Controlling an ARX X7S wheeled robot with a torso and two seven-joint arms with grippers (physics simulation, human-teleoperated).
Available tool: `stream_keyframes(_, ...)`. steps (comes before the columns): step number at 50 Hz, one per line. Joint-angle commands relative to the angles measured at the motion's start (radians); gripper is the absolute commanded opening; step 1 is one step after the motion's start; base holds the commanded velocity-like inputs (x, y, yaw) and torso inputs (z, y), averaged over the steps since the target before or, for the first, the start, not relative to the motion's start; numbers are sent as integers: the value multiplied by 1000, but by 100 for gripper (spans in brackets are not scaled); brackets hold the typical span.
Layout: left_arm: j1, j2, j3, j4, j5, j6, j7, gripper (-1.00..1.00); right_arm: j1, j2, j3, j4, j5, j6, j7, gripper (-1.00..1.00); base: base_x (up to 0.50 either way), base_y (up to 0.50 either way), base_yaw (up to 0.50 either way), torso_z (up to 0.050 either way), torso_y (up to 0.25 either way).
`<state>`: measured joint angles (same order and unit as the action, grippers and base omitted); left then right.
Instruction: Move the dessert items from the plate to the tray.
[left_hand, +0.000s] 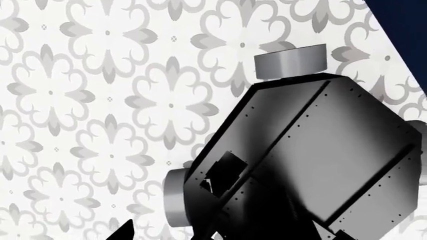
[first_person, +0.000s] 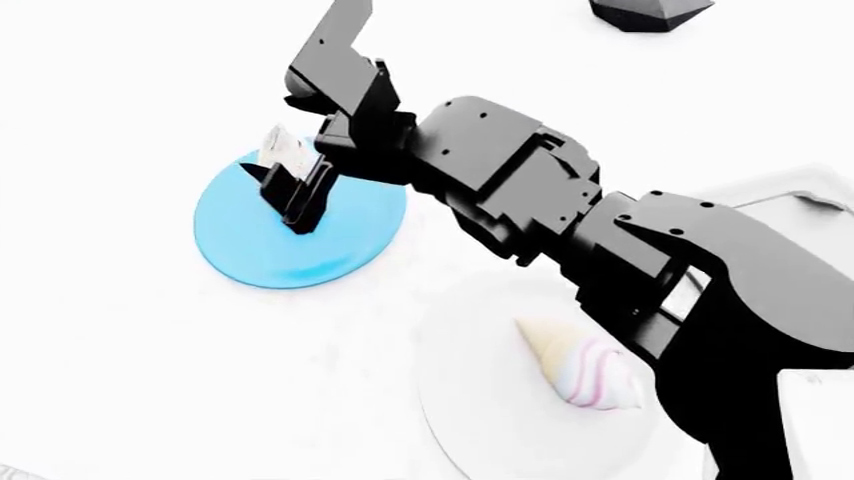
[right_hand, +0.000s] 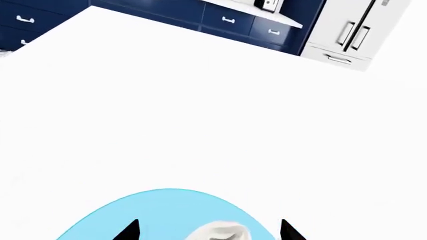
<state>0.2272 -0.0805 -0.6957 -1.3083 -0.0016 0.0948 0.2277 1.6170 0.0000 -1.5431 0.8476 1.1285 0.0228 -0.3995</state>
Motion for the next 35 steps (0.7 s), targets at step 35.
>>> stream_keyframes(35,-18,22,-18,-1,0,-23,56,100,-21,0,-1,-19,-74,83,99,100,0,0,0,0,-57)
